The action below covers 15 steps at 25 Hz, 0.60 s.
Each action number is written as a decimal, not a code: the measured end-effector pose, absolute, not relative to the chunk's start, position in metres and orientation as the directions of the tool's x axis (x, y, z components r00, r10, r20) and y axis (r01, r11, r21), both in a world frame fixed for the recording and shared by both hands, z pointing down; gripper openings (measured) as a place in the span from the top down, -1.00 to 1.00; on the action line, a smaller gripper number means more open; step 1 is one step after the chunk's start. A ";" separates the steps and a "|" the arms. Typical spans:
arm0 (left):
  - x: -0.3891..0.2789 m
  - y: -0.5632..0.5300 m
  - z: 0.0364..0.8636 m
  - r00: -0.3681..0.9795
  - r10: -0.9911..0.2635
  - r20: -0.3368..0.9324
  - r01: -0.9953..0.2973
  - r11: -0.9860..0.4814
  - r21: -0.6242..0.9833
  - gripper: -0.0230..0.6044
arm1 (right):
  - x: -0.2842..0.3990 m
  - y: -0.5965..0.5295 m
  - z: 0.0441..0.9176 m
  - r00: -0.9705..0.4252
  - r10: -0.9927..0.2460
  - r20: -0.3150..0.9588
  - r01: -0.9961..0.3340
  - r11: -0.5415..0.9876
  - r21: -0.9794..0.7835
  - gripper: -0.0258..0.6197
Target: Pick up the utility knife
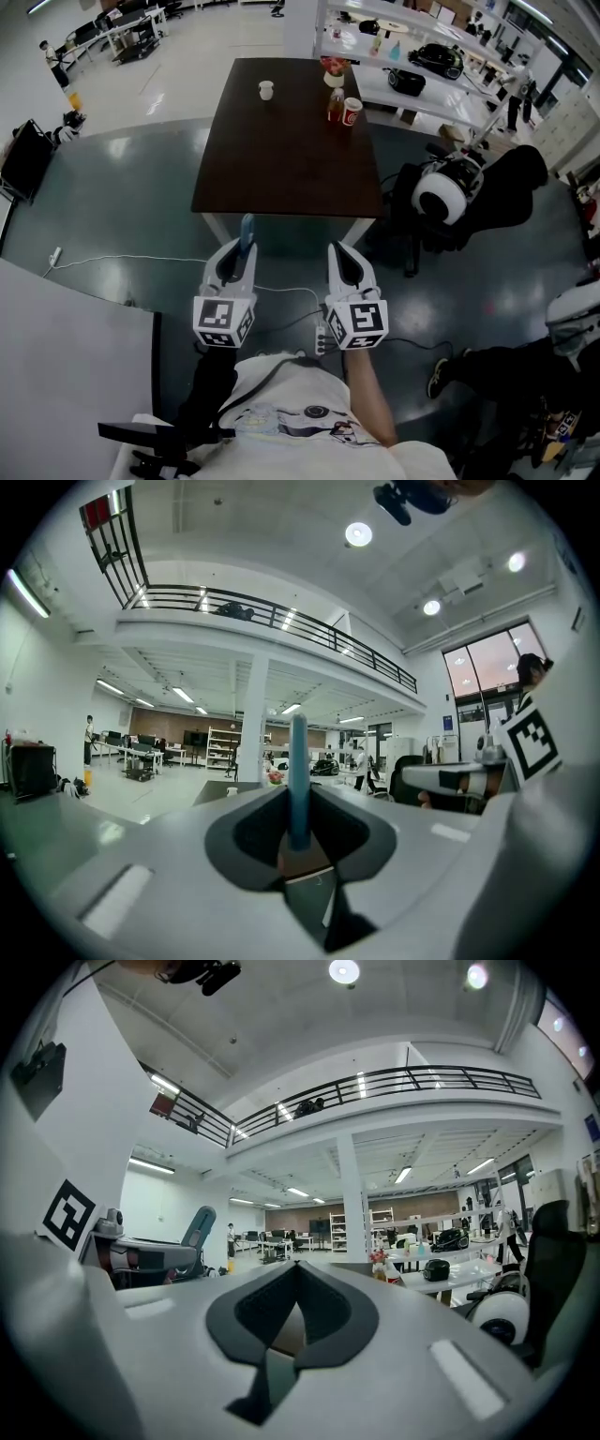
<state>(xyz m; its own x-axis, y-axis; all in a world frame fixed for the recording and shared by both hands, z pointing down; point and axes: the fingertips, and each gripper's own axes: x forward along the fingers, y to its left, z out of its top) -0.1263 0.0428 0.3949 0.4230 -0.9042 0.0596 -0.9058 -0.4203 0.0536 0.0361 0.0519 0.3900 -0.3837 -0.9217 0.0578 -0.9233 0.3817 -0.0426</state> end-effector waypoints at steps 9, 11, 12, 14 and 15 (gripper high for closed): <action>-0.128 0.041 0.398 0.422 -0.904 0.067 -0.907 -0.419 0.054 0.70 | 0.039 0.048 0.390 -0.366 -0.929 0.053 -0.931 0.364 -0.033 0.92; -0.127 0.042 0.397 0.422 -0.904 0.071 -0.906 -0.419 0.053 0.71 | 0.039 0.050 0.389 -0.366 -0.929 0.054 -0.931 0.365 -0.030 0.92; -0.126 0.043 0.396 0.423 -0.903 0.072 -0.906 -0.420 0.053 0.71 | 0.039 0.052 0.388 -0.365 -0.929 0.055 -0.931 0.364 -0.029 0.92; -0.125 0.045 0.394 0.423 -0.904 0.071 -0.906 -0.420 0.053 0.71 | 0.041 0.054 0.387 -0.363 -0.930 0.055 -0.932 0.362 -0.029 0.92; -0.125 0.044 0.394 0.423 -0.904 0.069 -0.906 -0.420 0.053 0.71 | 0.042 0.054 0.387 -0.361 -0.931 0.055 -0.933 0.360 -0.029 0.92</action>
<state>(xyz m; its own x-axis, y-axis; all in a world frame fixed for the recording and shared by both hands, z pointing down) -0.1246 0.0444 0.3942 0.4227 -0.9036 0.0693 -0.9061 -0.4197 0.0531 0.0419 0.0537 0.3870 -0.3606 -0.9311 0.0552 -0.9327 0.3596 -0.0287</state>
